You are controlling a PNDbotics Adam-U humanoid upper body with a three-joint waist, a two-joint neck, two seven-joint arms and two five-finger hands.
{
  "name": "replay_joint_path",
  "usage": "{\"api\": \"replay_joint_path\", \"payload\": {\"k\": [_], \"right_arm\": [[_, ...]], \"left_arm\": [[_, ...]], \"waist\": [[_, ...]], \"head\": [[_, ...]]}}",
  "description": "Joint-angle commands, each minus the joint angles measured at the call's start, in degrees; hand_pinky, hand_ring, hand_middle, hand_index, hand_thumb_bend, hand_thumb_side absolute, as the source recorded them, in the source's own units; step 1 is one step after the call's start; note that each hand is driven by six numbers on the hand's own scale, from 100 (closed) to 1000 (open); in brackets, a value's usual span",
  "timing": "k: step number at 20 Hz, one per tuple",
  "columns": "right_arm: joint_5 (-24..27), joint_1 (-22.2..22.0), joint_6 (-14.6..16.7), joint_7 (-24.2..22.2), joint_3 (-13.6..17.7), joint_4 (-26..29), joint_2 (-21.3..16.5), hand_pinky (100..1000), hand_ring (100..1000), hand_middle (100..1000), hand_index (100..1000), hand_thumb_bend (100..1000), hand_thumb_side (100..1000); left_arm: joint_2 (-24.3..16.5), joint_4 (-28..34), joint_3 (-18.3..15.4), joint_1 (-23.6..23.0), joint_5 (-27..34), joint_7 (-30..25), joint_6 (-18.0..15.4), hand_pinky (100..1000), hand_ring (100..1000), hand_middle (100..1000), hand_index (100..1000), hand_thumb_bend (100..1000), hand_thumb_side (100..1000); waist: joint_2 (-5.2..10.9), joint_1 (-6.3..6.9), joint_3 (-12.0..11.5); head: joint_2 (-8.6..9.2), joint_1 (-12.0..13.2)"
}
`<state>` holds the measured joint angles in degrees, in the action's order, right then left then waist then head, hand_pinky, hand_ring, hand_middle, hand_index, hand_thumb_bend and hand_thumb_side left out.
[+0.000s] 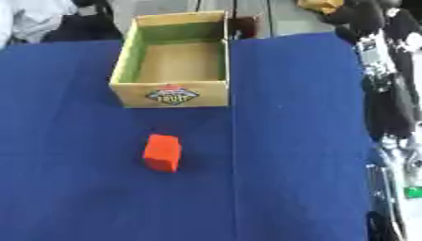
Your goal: Pick up objects on the table and place them in the box.
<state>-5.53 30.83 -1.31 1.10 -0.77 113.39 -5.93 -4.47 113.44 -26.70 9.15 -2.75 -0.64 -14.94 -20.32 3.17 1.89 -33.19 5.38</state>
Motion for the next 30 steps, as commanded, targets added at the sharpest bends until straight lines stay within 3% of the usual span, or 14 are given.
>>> {"api": "replay_joint_path", "payload": {"k": [1,7,13,20,26,30], "right_arm": [[-2.5,1.4,0.9,-1.4,-0.5,1.2,-1.3,876,888,663,805,420,780],[-11.8,3.5,4.1,-7.0,-1.8,0.6,-1.8,862,889,690,809,417,1000],[-21.3,5.6,9.1,-13.9,-3.9,-0.9,-1.9,847,880,722,822,410,1000],[-35.9,7.4,18.8,-27.9,-5.8,-2.4,-1.9,825,863,753,819,563,1000],[-38.6,8.2,26.9,-37.7,-6.4,-3.1,-1.7,818,861,776,816,625,1000],[-39.3,8.5,29.7,-41.4,-6.1,-3.1,-1.7,816,860,779,815,644,1000]], "left_arm": [[-0.7,1.2,-0.3,0.5,0.0,-0.2,-0.1,454,590,674,936,568,998],[-0.7,1.2,-0.3,0.4,0.0,-0.2,0.0,454,589,673,936,566,997],[-0.8,1.2,-0.2,0.3,0.1,-0.3,0.0,454,588,673,936,564,996],[-0.7,1.2,-0.1,0.2,0.1,-0.3,0.1,454,588,673,936,563,994],[-0.6,1.2,-0.1,0.2,0.1,-0.4,0.2,454,587,673,936,558,991],[-0.6,1.2,-0.1,0.2,0.1,-0.4,0.2,454,587,673,936,560,992]], "waist": [[0.93,-0.09,-0.2],[1.14,-0.15,-0.3],[1.34,-0.19,-0.5],[1.43,-0.21,-0.7],[1.43,-0.22,-0.7],[1.4,-0.2,-0.7]], "head": [[0.81,-0.1],[1.36,-0.5],[1.86,-0.9],[2.18,-1.1],[2.33,-1.1],[2.37,-1.1]]}}
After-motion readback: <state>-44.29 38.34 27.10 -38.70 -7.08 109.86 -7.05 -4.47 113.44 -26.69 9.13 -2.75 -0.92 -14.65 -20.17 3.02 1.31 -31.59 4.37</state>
